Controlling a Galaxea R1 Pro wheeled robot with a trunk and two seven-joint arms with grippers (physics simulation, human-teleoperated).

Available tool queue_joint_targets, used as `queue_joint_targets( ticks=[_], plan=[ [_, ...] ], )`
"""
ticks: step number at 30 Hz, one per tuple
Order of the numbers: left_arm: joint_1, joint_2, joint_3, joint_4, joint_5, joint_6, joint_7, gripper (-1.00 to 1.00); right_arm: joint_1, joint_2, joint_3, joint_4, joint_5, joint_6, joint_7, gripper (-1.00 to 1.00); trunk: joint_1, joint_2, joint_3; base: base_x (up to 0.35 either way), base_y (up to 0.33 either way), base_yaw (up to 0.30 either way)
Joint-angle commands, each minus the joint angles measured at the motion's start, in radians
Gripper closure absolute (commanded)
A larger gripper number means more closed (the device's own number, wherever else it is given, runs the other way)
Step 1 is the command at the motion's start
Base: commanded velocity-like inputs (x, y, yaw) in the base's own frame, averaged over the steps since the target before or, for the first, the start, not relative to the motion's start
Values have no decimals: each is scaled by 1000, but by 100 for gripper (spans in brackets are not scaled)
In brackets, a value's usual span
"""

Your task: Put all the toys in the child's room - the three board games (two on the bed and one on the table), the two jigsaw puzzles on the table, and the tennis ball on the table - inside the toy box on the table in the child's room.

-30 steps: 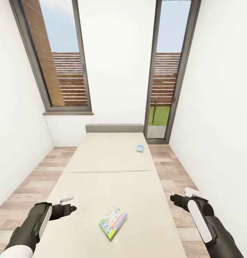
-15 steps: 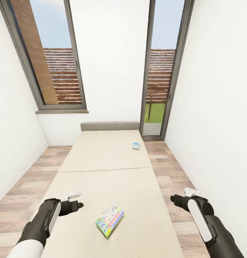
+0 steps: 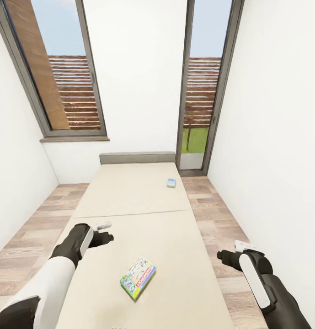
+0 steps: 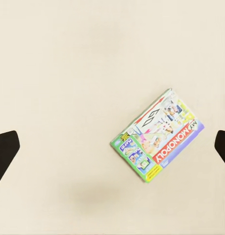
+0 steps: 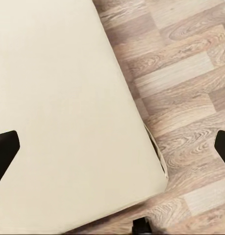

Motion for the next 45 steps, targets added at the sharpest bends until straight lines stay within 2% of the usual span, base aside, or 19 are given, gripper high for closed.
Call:
queue_joint_targets(
  ticks=[1, 2, 5, 8, 12, 18, 21, 26, 31, 35, 36, 39, 45],
  plan=[
    [-18, -1, 4, 19, -8, -6, 4, -100, -1, 0, 0, -1, -10, 11, -9, -100, 1, -2, -4, 0, 0, -6],
    [-31, -1, 5, 35, -8, -19, 15, -100, -1, 0, 0, -1, -10, 19, -9, -100, 1, -2, -6, 0, 0, -5],
    [-76, -4, 6, 97, -5, -73, 97, -100, -2, 0, 0, -21, -11, 60, -8, -100, 1, -2, -11, 0, 0, -2],
    [-92, -24, 7, 122, -3, -99, 180, -100, -2, 1, 1, -73, -13, 102, -8, -100, 1, -2, -16, 0, 0, 0],
    [-98, -49, 8, 131, -3, -119, 217, -100, 5, 4, 2, -147, -16, 139, -7, -100, 1, -2, -22, 0, 0, 0],
    [-100, -79, 9, 135, -2, -172, 229, -100, 14, 8, 4, -233, -21, 142, -7, -100, 1, -2, -32, 0, 0, 0],
    [-100, -98, 11, 140, -2, -227, 231, -100, 15, 8, 28, -254, -22, 142, -5, -100, 1, -2, -37, 0, 0, 0],
    [-100, -131, 12, 168, -2, -274, 232, -100, 15, 8, 65, -272, -22, 142, -1, -100, 1, -2, -45, 0, 0, 0],
    [-100, -155, 12, 204, -4, -365, 235, -100, 16, 8, 72, -282, -22, 142, 47, -100, 1, -2, -54, 0, 0, 0],
    [-100, -159, 11, 281, -4, -454, 235, -100, 15, 7, 71, -285, -21, 134, 111, -100, 1, -2, -60, 0, 0, 0],
    [-100, -159, 11, 313, -4, -499, 236, -100, 15, 6, 70, -285, -21, 124, 131, -100, 1, -2, -62, 0, 0, 0],
    [-100, -157, 9, 354, -5, -575, 236, -100, 15, 4, 70, -285, -21, 96, 154, -100, 1, -2, -67, 0, 0, 0],
    [-95, -157, 5, 381, -9, -636, 237, -100, 14, 0, 71, -283, -21, 71, 168, -100, 1, -2, -77, 0, 0, 0]
  ],
)
